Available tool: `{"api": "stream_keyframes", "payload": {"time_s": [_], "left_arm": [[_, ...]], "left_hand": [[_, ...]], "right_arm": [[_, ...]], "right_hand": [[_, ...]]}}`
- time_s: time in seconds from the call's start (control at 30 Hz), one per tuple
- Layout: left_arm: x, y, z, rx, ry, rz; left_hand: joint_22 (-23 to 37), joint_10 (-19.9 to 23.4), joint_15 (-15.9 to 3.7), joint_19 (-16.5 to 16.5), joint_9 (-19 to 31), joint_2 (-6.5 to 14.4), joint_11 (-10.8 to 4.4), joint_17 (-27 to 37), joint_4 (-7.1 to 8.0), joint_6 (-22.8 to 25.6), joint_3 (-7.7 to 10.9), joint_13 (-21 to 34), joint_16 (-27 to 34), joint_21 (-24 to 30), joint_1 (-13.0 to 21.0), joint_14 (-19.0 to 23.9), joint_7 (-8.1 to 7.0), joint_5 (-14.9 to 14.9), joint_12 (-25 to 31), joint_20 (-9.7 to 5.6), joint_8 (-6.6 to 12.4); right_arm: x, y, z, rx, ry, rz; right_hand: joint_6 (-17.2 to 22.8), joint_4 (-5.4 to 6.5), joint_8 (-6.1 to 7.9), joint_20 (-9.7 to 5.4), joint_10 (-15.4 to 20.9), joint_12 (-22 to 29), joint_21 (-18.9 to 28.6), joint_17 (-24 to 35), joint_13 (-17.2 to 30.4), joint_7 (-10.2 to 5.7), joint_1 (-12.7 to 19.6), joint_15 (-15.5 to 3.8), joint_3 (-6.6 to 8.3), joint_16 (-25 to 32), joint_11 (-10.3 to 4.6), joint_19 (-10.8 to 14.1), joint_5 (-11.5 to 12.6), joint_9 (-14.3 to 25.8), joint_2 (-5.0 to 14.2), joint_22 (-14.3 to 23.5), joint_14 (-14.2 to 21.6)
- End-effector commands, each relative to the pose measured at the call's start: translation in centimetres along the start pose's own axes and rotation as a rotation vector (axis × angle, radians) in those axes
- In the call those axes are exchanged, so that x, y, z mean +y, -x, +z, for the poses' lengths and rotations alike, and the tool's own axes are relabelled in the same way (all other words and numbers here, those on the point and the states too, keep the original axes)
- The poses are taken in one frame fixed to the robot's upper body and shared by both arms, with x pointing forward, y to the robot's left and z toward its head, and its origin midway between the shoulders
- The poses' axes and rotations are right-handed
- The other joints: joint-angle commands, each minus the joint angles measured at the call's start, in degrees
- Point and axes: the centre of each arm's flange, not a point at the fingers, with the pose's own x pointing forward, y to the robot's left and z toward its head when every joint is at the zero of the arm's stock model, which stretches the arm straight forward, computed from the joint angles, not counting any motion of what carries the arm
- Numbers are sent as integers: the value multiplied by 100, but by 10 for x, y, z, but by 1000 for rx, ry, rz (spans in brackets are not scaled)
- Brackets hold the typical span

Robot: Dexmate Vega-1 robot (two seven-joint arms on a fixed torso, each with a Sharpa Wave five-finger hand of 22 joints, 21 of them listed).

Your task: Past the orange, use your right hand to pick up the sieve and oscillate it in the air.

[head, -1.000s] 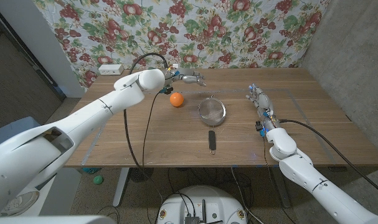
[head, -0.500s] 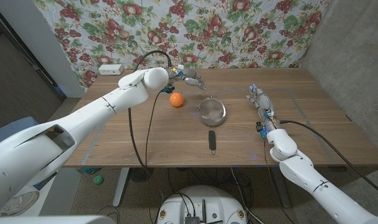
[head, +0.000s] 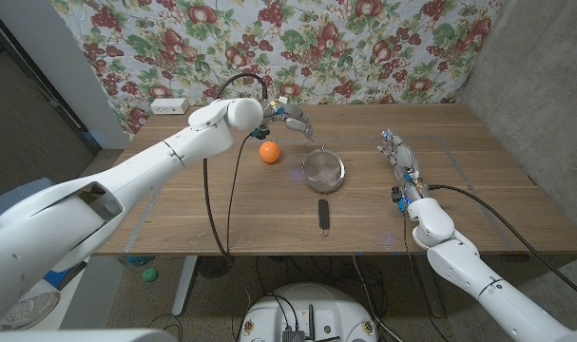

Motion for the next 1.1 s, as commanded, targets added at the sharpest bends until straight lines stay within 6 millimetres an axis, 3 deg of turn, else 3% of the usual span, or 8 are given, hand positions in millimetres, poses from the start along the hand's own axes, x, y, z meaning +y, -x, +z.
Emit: {"api": "stream_keyframes", "payload": {"time_s": [0.03,0.13,0.8,1.1], "left_arm": [[4,-15,8,14,-38,-67],[4,-18,11,19,-51,-76],[-5,-37,23,-26,-103,-127],[-11,-41,29,-28,-120,-136]], "left_hand": [[16,85,-320,28,9,7,-4,28,-7,90,-40,26,-35,31,114,38,-4,-27,-5,12,24],[17,98,-324,17,10,1,-72,30,-7,88,-40,28,-56,20,184,19,1,-24,-17,9,4],[22,194,-333,31,17,-9,-28,38,4,180,-52,36,-120,-2,486,-29,-46,-24,-49,5,-47],[26,316,-333,57,22,22,-53,45,20,264,-62,41,-106,-3,610,41,23,-26,-33,15,-56]], "right_arm": [[-3,5,-1,-3,-3,-13],[-4,6,-1,-3,-5,-16],[-10,14,-4,-7,-16,-24],[-13,17,-5,-5,-20,-29]], "right_hand": [[44,-24,-1,-16,50,-1,-17,-1,28,2,-8,-27,-4,-6,7,63,27,20,39,17,39],[51,-25,1,-16,55,0,-23,-2,28,4,-9,-22,-4,-5,1,65,27,20,40,17,44],[52,-23,-1,-14,50,-4,-58,-3,28,7,-17,-20,-6,-7,6,79,26,20,41,18,46],[53,-23,-1,-14,57,-1,-70,-4,28,8,-19,-20,-6,-9,9,83,26,20,41,18,45]]}}
